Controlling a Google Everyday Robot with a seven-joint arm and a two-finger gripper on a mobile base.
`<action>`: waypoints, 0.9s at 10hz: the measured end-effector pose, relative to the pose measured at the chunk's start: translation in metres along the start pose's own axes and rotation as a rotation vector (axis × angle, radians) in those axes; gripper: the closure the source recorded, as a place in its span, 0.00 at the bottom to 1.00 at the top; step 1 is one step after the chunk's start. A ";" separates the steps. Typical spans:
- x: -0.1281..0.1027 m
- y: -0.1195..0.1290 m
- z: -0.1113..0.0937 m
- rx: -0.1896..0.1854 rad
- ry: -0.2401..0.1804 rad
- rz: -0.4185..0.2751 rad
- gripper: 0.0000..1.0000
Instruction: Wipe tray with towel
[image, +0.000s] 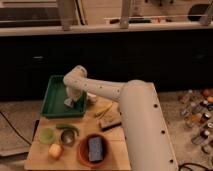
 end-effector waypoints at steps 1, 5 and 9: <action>0.001 -0.004 0.000 0.009 0.000 -0.001 1.00; -0.004 -0.019 -0.035 0.180 -0.056 0.004 1.00; -0.007 -0.017 -0.058 0.220 -0.045 0.011 1.00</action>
